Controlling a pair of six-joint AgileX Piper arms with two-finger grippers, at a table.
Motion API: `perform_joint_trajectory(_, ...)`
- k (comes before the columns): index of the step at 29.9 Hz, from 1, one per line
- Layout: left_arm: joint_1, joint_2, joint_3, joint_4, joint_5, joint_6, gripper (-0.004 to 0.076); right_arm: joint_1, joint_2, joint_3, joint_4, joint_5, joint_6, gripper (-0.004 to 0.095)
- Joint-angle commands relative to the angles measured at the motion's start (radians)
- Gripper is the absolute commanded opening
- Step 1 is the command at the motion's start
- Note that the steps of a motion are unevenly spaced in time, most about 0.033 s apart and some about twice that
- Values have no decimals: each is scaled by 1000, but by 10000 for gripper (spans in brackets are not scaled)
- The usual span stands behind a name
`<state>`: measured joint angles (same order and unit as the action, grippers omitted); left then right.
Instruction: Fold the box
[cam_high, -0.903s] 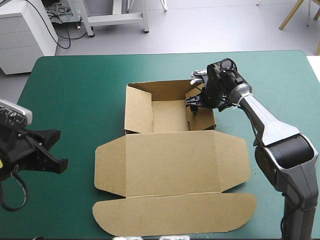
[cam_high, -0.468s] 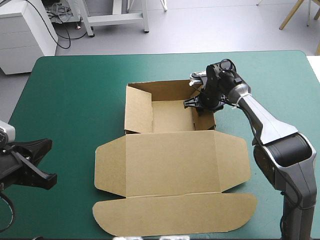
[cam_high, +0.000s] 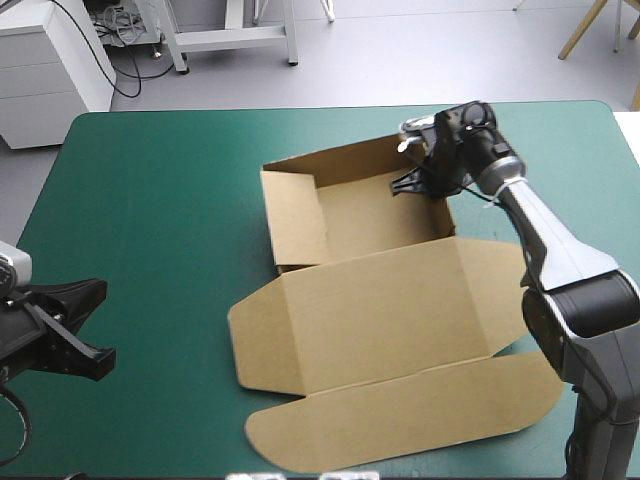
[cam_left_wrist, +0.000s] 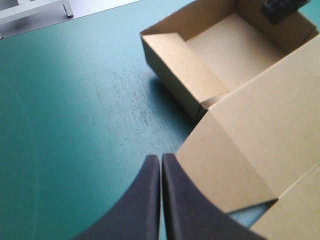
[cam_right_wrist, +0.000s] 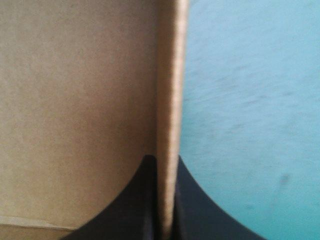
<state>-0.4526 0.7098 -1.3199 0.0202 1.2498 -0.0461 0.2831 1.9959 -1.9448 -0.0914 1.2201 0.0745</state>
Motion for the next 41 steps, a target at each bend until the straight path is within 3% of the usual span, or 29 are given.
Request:
perform_joint_trajectory(1,-1,5,-19,-9,44,7,-10,-116,-125,-103,-147,-18,-47,-19)
perform_joint_trajectory(6,-1,8,-19,-9,44,86,-10,-336,-134,-179,-272,-41,-89,-19)
perform_joint_trajectory(8,-1,8,-19,-9,44,86,-10,-425,-126,-179,-266,-57,-87,-19)
perform_joint_trajectory(14,-1,8,-19,-20,44,86,-10,-679,-52,-179,-111,-60,-85,-19)
perform_joint_trajectory(22,-1,8,-19,-37,44,86,-10,-841,67,-179,55,-16,-126,11)
perform_joint_trajectory(25,-1,8,-19,-53,44,86,-10,-852,77,-179,52,-16,-148,139)
perform_joint_trajectory(28,-1,8,-19,-57,44,86,-10,-859,77,-179,48,-16,-152,368)
perform_joint_trajectory(32,-1,8,-19,-55,44,86,-10,-867,72,-179,48,-16,-133,789)
perform_joint_trajectory(34,-1,8,-19,-55,44,86,-10,-867,65,-179,48,-16,-128,892)
perform_joint_trajectory(41,-1,8,-19,-42,44,86,-10,-867,-58,-179,91,-14,-163,900)
